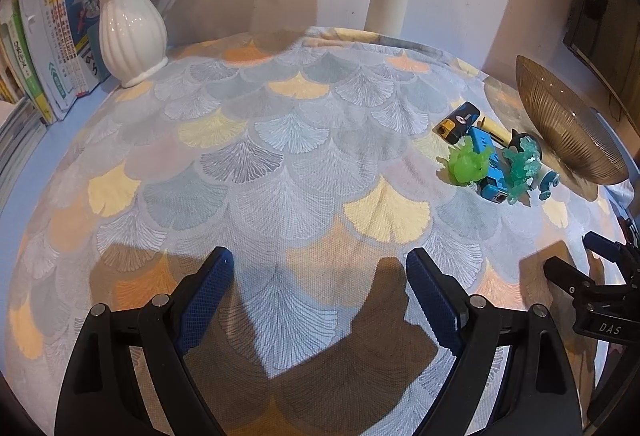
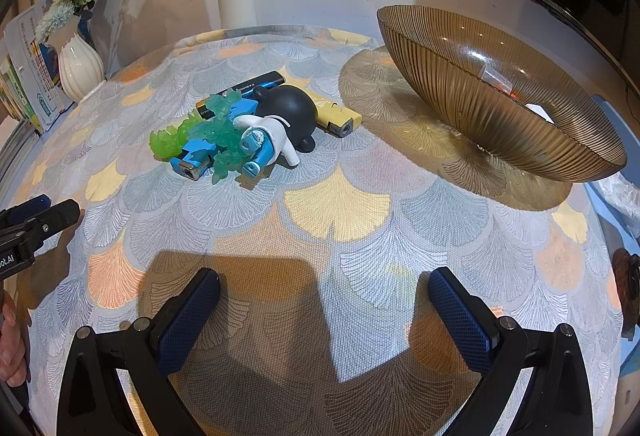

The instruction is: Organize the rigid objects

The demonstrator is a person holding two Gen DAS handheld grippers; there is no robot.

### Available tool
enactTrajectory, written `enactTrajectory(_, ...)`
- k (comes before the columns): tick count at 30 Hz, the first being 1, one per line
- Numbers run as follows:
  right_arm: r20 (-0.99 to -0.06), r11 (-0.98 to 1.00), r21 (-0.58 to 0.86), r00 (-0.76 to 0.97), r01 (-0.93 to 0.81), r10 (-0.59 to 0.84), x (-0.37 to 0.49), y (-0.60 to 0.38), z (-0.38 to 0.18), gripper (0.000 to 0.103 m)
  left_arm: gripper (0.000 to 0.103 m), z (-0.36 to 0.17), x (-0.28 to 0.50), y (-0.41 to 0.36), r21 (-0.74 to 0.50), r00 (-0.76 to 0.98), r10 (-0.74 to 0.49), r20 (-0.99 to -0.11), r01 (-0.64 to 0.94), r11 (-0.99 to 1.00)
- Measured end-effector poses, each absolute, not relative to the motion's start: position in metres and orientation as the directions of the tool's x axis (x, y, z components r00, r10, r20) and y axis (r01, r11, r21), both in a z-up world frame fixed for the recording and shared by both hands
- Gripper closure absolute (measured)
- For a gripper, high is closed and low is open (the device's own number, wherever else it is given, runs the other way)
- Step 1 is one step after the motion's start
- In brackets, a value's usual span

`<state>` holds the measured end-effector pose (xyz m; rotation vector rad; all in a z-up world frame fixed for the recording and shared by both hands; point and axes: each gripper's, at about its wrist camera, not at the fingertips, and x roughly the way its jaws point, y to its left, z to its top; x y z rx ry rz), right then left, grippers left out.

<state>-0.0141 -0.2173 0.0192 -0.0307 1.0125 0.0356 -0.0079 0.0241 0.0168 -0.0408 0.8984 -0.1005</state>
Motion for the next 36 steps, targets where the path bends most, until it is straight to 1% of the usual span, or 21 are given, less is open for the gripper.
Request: enactTrajectory(36,-0.849,0.999,-0.009,0.529,-0.045,0.016,-0.0138,-0.2172,0.0196,0.0,0.015,0.0179,-0.0107,0.0257,-0.111,0.623,-0.135,-0.77,0.078,0.991)
